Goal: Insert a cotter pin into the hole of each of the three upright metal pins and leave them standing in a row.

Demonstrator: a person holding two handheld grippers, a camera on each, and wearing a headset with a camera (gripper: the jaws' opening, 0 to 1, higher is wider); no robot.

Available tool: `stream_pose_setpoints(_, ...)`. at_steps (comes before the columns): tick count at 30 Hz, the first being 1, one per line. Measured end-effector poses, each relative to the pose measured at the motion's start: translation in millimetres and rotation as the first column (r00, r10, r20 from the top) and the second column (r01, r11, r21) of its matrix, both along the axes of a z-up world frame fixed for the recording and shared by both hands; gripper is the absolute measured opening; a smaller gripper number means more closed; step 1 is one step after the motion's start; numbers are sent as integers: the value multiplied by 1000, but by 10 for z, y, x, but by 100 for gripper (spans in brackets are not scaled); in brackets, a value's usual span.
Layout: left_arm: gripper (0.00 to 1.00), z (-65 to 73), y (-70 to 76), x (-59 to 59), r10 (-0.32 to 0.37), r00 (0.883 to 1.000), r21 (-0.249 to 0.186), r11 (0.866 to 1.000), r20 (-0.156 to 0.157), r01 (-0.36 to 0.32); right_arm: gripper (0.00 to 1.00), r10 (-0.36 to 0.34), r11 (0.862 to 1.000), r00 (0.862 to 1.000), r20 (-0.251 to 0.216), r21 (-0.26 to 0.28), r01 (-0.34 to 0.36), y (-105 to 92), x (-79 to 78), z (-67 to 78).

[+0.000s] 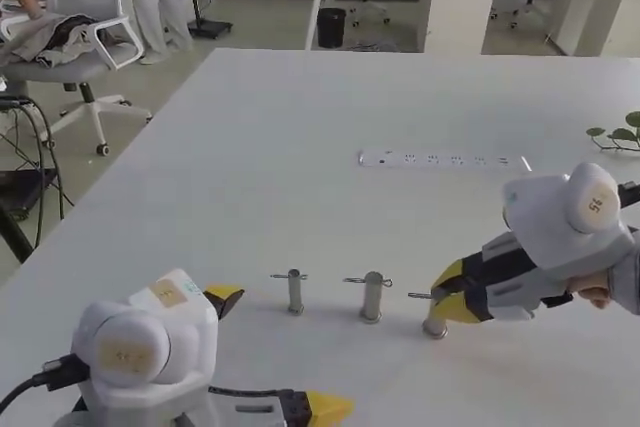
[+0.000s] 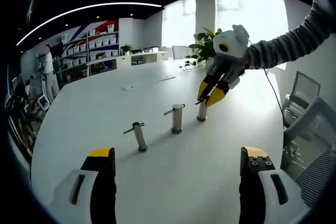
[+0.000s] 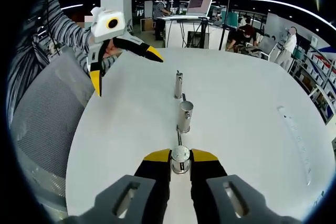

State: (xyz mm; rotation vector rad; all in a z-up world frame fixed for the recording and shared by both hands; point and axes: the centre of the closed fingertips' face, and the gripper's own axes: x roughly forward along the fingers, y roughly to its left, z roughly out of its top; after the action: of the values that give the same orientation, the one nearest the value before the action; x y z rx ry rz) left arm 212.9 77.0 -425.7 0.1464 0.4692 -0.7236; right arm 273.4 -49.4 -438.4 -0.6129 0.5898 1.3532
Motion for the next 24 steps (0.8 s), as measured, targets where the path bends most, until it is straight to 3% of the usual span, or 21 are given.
stream_pose_setpoints(12,99,-8,24,2,-5,1000,2,1000,-6,5,8,33,999,999,12,-20,-33,-42,91,-10)
stream_pose_setpoints(24,98,-6,51,-23,-13,1000,19,1000,-10,13,8,67,997,997,-49,-27,-69,-101,135,-23)
